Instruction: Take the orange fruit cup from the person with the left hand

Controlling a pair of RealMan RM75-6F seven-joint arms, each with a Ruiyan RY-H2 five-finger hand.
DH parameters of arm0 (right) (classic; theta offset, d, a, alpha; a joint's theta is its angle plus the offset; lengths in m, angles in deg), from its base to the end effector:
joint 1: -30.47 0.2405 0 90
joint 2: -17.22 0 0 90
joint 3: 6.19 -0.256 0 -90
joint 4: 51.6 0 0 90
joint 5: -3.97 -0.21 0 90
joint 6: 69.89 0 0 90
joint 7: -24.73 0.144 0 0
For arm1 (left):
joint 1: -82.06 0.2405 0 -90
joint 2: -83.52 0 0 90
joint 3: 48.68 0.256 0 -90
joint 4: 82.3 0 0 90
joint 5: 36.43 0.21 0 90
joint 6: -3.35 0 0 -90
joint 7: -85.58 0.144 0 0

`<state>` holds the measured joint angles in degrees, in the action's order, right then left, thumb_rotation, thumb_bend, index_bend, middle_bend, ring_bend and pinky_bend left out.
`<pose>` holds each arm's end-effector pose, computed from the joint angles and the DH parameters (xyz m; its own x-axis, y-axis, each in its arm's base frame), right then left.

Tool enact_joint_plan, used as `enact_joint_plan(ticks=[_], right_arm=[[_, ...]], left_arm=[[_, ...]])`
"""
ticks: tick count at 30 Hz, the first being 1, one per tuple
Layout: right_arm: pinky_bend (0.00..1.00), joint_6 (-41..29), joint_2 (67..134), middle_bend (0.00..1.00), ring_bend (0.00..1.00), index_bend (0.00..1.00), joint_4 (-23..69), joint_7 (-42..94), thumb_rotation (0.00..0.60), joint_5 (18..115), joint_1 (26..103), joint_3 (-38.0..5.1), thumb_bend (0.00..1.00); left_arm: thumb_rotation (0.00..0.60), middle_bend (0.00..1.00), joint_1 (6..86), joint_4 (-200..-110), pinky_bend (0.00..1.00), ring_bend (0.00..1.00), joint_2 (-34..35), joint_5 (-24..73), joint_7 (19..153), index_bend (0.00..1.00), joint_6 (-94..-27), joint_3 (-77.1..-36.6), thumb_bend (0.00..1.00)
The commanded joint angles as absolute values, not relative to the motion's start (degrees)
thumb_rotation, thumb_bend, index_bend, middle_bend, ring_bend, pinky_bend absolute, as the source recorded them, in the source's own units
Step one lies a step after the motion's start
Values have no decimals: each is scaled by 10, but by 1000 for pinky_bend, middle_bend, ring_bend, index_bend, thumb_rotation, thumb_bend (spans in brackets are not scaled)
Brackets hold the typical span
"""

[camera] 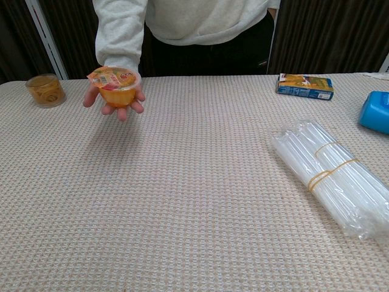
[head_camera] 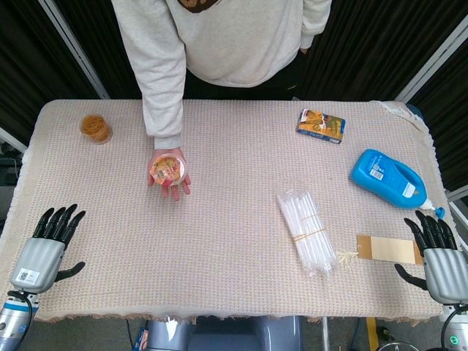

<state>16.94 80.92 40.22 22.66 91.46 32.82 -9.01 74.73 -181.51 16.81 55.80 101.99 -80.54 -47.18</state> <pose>-0.3157 -0.1673 0.1647 0.4448 0.0106 0.8956 -0.8957 0.0052 0.4447 -0.2662 0.1726 0.1184 0.5194 0.0510 0.8530 0.8449 -0.1799 -0.5037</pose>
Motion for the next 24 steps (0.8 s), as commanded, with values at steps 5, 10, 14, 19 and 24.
enact_joint_plan(ticks=[5, 10, 14, 19, 24], right_arm=[[0, 170, 810, 0, 0, 115, 403, 225, 600, 915, 328, -90, 111], [0, 170, 810, 0, 0, 114, 404, 225, 600, 915, 328, -90, 112], [0, 167, 810, 0, 0, 114, 407, 226, 600, 912, 329, -90, 112], [0, 162, 811, 0, 0, 115, 408, 225, 600, 912, 332, -90, 111], [0, 156, 811, 0, 0, 114, 408, 229, 600, 914, 335, -89, 112]], left_arm=[[600, 0, 747, -1816, 0, 0, 169, 557, 1020, 4, -803, -472, 38], [600, 0, 745, -1819, 0, 0, 170, 557, 1023, 5, -803, -475, 38], [600, 0, 734, -1843, 0, 0, 177, 538, 1021, 13, -785, -487, 43], [600, 0, 693, -1898, 0, 0, 194, 485, 1039, 51, -735, -529, 132], [600, 0, 615, -1963, 0, 0, 214, 357, 1099, 73, -647, -606, 178]])
